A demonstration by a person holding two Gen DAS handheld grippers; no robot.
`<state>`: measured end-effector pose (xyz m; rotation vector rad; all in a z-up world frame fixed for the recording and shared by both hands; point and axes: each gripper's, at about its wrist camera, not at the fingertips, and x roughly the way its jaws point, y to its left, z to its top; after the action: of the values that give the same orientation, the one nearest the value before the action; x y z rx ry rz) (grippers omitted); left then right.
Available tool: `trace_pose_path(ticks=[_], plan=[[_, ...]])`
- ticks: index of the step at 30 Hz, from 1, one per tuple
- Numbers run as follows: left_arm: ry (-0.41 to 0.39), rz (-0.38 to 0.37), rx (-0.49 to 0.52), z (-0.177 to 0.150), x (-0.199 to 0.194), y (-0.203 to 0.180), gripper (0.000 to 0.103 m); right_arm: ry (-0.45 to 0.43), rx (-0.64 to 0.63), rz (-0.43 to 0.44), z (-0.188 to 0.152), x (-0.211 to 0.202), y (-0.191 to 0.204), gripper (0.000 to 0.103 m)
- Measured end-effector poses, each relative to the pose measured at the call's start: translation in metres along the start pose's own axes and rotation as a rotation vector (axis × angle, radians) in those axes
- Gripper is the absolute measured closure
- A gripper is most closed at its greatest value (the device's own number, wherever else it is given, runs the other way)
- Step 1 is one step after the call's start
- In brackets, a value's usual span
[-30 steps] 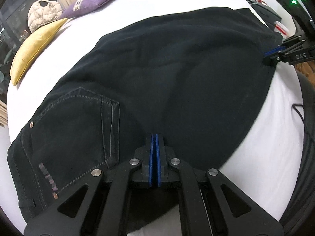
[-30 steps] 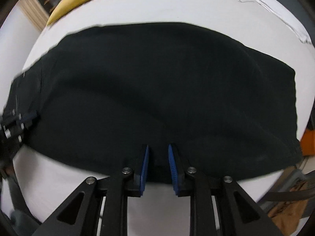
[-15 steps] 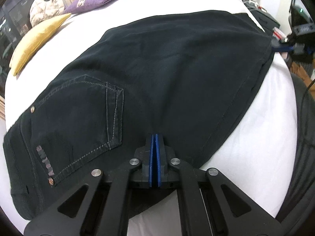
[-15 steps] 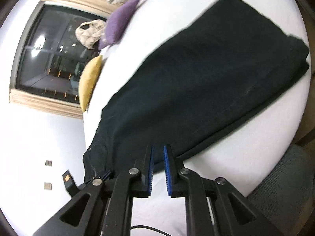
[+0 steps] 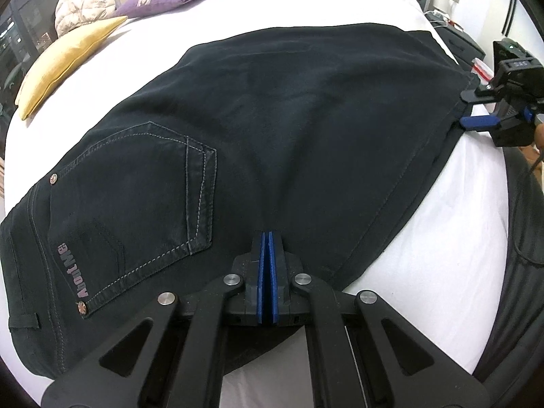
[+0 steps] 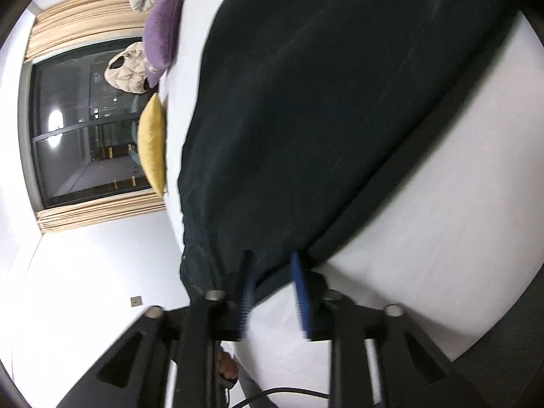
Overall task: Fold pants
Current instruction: 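Move the right tool to the waistband edge beside the left tool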
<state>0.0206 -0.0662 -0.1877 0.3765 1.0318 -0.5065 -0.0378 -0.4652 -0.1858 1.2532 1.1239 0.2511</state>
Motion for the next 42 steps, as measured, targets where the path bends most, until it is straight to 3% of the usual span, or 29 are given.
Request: trace_pose_path(ticks=[2,11,14,16,17,18,22,27,31,34,36,38,40,42], plan=[[0.001,0.002,0.002,0.0,0.0,-0.001,0.101,0.005,0.002,0.002,-0.001,0.003,0.002,0.062],[-0.004,0.002,-0.008,-0.001,0.0,-0.001,0.101,0.027,-0.014,0.006,0.002,0.02,0.004,0.063],[-0.005,0.001,-0.007,-0.001,0.0,-0.001,0.101,0.029,0.002,0.022,0.006,0.027,0.003,0.069],[-0.006,0.002,-0.009,-0.001,0.0,-0.001,0.101,0.03,-0.017,0.011,0.005,0.029,0.005,0.082],[-0.007,0.002,-0.009,-0.002,0.0,-0.001,0.101,0.03,-0.038,-0.004,0.003,0.03,0.007,0.095],[-0.007,0.002,-0.009,-0.002,0.0,-0.001,0.101,0.025,-0.053,-0.018,0.002,0.031,0.01,0.097],[0.002,0.005,0.009,-0.002,-0.001,-0.002,0.101,-0.002,-0.116,-0.05,-0.009,0.021,0.016,0.099],[0.023,0.007,0.034,-0.005,-0.005,-0.003,0.101,-0.014,-0.105,-0.063,-0.027,0.02,0.005,0.1],[0.019,0.008,0.027,-0.006,-0.005,-0.003,0.101,-0.011,-0.025,-0.001,-0.02,0.032,-0.015,0.102],[0.004,0.004,0.007,-0.007,-0.008,-0.002,0.101,0.008,-0.044,-0.002,-0.016,0.024,-0.007,0.089],[0.009,-0.006,-0.006,-0.007,-0.012,0.001,0.101,-0.037,-0.109,-0.028,-0.015,0.006,0.006,0.058],[0.023,-0.021,-0.021,-0.004,-0.017,0.005,0.101,-0.091,-0.157,-0.065,-0.014,-0.013,0.017,0.044],[0.019,-0.051,-0.034,0.005,-0.027,0.008,0.101,-0.065,-0.205,-0.145,-0.011,-0.021,0.03,0.042],[-0.021,-0.063,-0.042,0.02,-0.036,0.01,0.101,-0.098,-0.271,-0.193,-0.007,-0.032,0.048,0.042]])
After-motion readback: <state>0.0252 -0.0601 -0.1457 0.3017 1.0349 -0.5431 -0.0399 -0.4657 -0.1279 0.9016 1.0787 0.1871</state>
